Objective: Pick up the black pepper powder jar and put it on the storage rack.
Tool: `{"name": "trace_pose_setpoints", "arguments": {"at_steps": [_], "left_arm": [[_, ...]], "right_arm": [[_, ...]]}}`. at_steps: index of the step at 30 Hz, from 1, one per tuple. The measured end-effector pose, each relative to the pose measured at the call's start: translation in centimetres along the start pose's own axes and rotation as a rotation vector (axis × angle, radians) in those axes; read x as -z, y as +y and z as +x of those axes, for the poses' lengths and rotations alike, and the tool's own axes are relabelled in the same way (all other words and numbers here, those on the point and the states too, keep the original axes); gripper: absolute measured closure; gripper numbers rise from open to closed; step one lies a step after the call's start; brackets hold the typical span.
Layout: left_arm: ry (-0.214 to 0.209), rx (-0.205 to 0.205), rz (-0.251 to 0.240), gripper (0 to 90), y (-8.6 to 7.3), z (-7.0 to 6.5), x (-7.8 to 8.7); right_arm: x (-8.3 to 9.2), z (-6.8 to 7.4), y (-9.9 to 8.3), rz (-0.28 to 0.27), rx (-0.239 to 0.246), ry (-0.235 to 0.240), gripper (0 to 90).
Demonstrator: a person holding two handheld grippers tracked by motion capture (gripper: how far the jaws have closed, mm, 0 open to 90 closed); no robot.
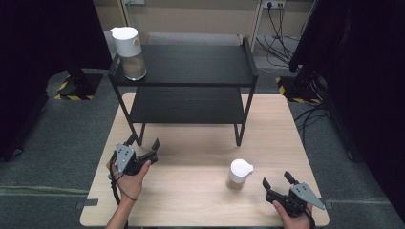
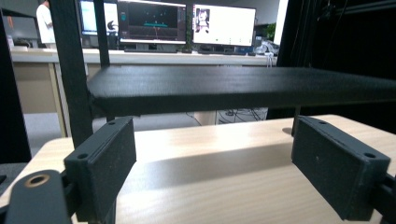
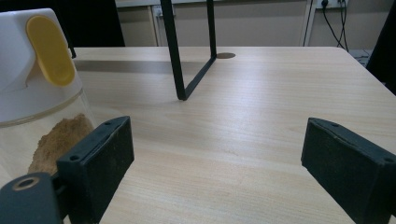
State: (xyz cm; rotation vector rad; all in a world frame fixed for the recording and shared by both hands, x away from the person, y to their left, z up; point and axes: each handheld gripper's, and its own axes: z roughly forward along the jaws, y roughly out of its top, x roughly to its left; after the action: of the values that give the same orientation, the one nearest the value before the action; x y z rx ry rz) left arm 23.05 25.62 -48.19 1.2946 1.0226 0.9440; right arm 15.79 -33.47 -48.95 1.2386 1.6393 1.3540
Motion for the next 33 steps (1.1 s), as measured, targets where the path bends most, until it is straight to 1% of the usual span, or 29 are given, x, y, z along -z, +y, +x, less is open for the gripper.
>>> {"name": "trace_pose_setpoints", "arguments": {"at_steps": [10, 17, 19, 22, 27, 30, 33], "left_arm": [[0.011, 0.032, 0.051, 13.6, -1.5, 0.2, 0.1], [0.008, 0.033, 0.099, 13.5, -2.4, 0.3, -0.1], [0.007, 0.044, 0.107, 13.5, -2.6, 0.2, -0.2], [0.01, 0.037, 0.122, 13.5, -2.8, 0.3, -0.4], [0.006, 0.044, 0.142, 13.6, -3.1, 0.4, -0.5], [0.004, 0.037, 0.139, 13.5, -3.2, 0.3, -0.4], [0.002, 0.041, 0.14, 13.5, -3.1, 0.4, -0.4]], "right_arm": [[0.0, 0.0, 0.0, -0.001, -0.001, 0.001, 9.6], [0.0, -0.1, 0.0, -0.002, -0.001, 0.003, 9.7], [0.0, -0.1, 0.0, -0.002, -0.002, 0.003, 9.6], [0.0, -0.1, 0.0, -0.002, -0.003, 0.004, 9.6], [0.0, -0.1, 0.0, -0.001, -0.004, 0.004, 9.7], [0.0, 0.0, 0.0, -0.001, -0.001, 0.002, 9.7], [0.0, 0.0, 0.0, 0.0, 0.001, 0.002, 9.7]]}}
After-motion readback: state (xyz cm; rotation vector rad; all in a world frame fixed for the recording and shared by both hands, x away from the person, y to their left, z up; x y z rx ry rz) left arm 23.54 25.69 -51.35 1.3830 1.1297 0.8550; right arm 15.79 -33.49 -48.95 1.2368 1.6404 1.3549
